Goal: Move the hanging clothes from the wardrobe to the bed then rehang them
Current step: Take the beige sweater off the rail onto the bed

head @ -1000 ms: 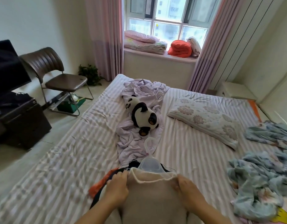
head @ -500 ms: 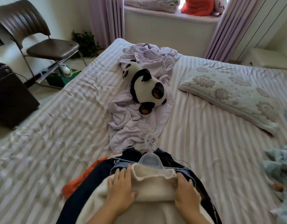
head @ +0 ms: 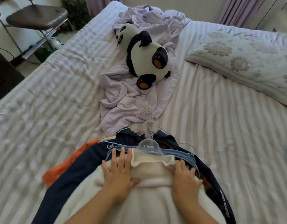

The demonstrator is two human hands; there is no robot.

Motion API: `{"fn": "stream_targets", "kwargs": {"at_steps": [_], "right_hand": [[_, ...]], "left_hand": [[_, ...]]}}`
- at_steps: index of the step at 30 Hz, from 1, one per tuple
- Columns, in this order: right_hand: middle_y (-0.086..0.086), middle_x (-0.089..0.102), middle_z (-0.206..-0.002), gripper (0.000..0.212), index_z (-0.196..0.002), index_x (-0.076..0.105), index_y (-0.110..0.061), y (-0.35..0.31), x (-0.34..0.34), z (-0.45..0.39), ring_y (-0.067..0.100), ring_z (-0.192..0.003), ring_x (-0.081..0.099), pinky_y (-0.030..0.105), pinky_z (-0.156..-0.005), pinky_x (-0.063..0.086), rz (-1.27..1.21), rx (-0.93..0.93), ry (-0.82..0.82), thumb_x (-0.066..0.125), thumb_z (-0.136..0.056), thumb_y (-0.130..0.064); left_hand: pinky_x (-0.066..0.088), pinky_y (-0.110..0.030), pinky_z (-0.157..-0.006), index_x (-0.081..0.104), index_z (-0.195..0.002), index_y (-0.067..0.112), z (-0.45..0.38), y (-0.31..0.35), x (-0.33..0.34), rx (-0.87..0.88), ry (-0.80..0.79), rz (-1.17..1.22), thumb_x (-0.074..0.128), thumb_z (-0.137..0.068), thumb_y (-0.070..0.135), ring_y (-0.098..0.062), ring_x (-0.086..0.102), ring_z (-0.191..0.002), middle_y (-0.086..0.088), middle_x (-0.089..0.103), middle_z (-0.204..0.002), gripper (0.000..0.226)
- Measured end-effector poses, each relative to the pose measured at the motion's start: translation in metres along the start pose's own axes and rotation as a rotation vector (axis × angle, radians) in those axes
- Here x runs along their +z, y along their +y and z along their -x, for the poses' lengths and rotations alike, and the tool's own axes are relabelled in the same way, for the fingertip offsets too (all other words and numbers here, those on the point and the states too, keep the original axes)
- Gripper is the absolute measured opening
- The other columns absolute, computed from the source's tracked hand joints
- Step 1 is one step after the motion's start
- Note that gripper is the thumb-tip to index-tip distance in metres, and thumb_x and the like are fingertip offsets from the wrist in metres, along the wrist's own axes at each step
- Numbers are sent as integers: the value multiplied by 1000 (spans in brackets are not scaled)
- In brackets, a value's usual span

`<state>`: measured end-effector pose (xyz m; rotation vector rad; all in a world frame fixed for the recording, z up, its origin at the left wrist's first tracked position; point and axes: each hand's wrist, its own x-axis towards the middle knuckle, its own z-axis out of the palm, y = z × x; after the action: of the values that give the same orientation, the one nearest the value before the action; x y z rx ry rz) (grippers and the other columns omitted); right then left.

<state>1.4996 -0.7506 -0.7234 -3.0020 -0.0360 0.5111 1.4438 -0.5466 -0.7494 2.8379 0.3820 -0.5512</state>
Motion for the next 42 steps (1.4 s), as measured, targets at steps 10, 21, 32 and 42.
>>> {"fn": "stream_targets", "kwargs": {"at_steps": [10, 21, 32, 42], "right_hand": [[-4, 43, -142, 39, -132, 42, -30, -3, -41, -1, 36, -138, 30, 65, -108, 24, -152, 26, -241, 37, -97, -12], [5, 60, -118, 49, -135, 41, -12, -29, -166, 70, 22, -95, 58, 32, -70, 43, -55, -255, -362, 52, -96, -38], [9, 63, -115, 42, -118, 59, -9, -71, -323, 209, 26, -103, 60, 39, -88, 48, -28, -519, -249, 50, -98, -44], [21, 64, -120, 50, -120, 61, 4, -85, -414, 379, 34, -107, 60, 43, -90, 51, 47, -653, -155, 59, -93, -39]], "left_hand": [[-6, -64, -113, -33, -145, 31, 15, 16, -43, -68, -184, 62, 52, -88, 54, -29, -30, -144, 0, -35, -155, 105], [10, -47, -120, 8, -155, 21, 108, 27, -164, -6, -204, 184, 56, -92, 36, -24, 10, -150, -3, 16, -162, 80], [42, -28, -80, 56, -125, 9, 237, 29, -334, 62, -125, 214, 60, -93, 32, -25, 56, -114, -6, 59, -120, 39], [46, -30, -89, 47, -140, 8, 418, 22, -425, 96, -89, 100, 60, -95, 36, -24, 56, -112, -11, 56, -133, 55]]}}
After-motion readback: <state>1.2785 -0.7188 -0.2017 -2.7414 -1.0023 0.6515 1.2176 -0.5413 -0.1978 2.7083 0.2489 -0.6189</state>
